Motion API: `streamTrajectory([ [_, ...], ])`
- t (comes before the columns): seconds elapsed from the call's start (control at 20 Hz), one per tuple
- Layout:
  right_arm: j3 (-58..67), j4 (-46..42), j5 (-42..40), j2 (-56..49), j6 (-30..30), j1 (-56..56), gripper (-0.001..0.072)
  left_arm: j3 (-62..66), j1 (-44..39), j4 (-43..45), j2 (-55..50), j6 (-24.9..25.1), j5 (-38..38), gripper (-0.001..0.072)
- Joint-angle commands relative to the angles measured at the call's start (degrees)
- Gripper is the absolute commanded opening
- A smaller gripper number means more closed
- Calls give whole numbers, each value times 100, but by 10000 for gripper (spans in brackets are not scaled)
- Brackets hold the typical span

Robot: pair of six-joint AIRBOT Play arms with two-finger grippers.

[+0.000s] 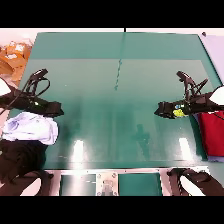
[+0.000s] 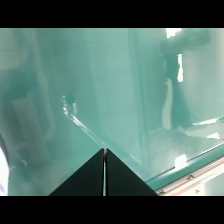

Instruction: Fold the shirts.

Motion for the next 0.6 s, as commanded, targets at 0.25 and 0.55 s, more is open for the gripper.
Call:
streamTrajectory([
  [0.25,-4,7,-4,4,2,7,17,-219,24,4461,4,-1650,-295,687],
  [0.55,-4,9,-4,4,2,7,17,-1738,1001,4162,-44,-1755,848,689],
])
